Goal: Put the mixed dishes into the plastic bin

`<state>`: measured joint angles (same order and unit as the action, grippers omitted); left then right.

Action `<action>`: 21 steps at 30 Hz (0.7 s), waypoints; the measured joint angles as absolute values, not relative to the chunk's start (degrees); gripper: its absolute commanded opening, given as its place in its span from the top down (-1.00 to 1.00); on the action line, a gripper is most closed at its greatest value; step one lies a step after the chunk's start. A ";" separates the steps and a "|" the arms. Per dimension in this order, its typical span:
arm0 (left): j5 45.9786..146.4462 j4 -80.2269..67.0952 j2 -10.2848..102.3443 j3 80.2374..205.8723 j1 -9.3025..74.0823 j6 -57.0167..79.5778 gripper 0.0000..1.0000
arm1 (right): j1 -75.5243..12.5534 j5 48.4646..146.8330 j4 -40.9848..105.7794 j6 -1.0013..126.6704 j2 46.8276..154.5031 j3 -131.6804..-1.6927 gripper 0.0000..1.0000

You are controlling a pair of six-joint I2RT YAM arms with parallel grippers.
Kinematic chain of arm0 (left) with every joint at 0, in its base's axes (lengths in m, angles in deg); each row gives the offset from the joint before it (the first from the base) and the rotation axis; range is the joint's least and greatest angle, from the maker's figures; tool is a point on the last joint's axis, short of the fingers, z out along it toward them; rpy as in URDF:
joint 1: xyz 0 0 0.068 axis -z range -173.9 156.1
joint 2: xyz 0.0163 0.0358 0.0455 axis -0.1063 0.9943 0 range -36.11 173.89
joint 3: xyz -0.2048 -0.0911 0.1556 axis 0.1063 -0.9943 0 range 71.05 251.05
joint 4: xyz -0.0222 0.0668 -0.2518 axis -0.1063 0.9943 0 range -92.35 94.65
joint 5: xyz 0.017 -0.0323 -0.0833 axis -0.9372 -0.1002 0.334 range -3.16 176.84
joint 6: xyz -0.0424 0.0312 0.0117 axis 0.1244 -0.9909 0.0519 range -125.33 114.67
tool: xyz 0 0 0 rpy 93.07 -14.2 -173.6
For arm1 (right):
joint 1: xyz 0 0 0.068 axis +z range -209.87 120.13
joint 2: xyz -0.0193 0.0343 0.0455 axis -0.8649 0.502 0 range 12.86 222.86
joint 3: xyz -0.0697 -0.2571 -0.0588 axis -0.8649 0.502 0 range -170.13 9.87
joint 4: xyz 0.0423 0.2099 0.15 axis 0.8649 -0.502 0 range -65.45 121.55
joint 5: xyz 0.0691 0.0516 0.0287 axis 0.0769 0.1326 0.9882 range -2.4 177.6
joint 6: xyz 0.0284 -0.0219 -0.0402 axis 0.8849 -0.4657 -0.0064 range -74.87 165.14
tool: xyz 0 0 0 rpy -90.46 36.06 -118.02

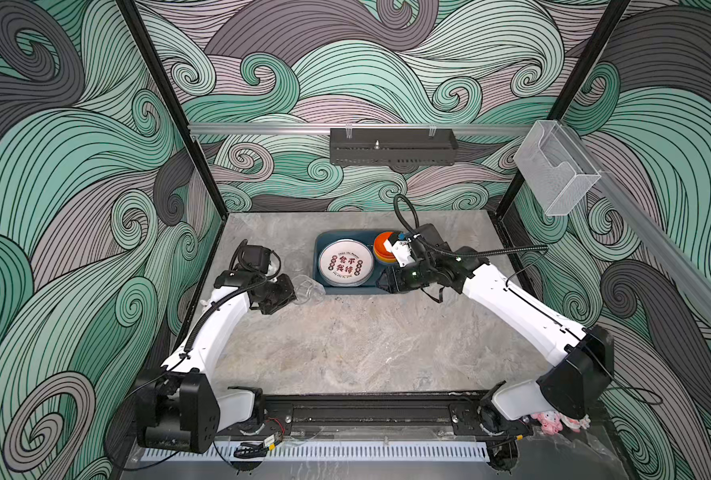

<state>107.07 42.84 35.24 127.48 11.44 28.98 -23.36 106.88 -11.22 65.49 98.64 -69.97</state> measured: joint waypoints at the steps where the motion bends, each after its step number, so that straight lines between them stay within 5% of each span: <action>1: 107.24 42.93 35.24 127.94 11.99 29.00 1.00 | -23.07 106.54 -12.05 65.49 99.14 -71.08 0.03; 21: 106.85 42.80 42.52 136.81 27.86 31.27 1.00 | -16.67 103.04 -19.74 65.71 106.84 -85.03 0.01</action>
<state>106.85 42.80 42.52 136.81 27.86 31.27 -16.67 103.04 -19.74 65.71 106.84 -85.03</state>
